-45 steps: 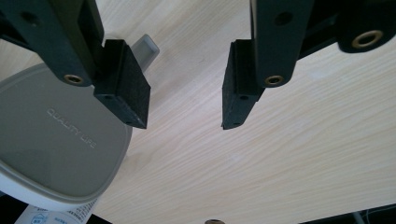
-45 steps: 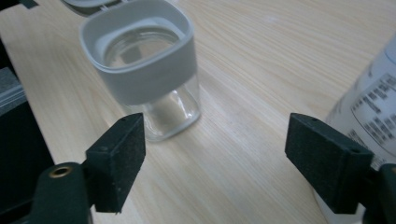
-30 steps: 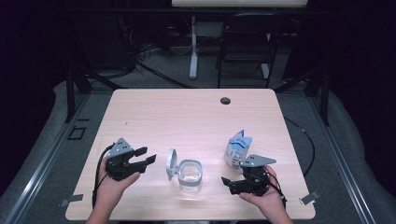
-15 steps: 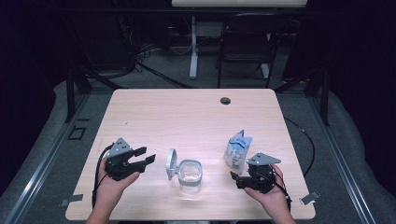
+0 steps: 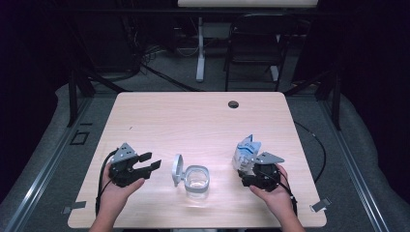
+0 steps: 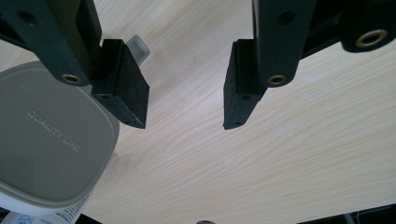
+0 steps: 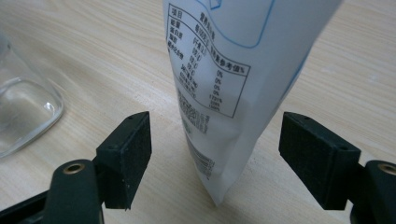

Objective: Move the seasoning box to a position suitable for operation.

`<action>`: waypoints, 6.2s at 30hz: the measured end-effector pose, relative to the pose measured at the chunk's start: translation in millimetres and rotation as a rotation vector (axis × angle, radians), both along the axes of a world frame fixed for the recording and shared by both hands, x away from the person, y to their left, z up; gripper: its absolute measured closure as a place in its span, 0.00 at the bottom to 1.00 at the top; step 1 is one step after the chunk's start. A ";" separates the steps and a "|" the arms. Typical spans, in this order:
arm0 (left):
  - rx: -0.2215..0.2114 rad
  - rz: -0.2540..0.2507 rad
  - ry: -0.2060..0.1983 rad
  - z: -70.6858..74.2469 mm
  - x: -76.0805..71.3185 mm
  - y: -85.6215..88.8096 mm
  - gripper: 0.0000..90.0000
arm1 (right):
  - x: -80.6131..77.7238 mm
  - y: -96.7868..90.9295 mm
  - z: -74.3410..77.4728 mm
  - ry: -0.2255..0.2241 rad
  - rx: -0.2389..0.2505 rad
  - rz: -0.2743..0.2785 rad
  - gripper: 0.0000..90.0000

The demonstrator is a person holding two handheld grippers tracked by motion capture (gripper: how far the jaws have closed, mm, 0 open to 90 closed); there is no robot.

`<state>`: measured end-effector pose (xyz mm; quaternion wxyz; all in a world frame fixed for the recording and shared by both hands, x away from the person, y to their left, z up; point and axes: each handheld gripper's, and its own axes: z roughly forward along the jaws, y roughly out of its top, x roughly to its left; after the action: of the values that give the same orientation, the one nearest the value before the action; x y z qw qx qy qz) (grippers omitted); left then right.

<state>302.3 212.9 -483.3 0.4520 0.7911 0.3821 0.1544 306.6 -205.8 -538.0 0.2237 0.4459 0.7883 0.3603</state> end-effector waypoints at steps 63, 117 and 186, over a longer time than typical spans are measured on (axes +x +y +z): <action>-0.005 0.009 0.024 -7.3 4.5 4.5 0.58 | 16.9 12.4 -41.6 -0.087 0.095 -0.126 0.42; -0.011 0.026 0.042 -11.4 7.3 9.7 0.59 | 18.1 13.8 -41.0 -0.138 0.108 -0.114 0.45; -0.027 0.038 0.044 -10.8 7.8 15.0 0.59 | -14.2 46.1 42.3 -0.292 -0.020 0.096 0.45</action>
<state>310.1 227.9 -494.1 0.4513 0.7807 0.4087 0.1403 292.4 -159.7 -495.7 0.3230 0.3483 0.7712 0.4238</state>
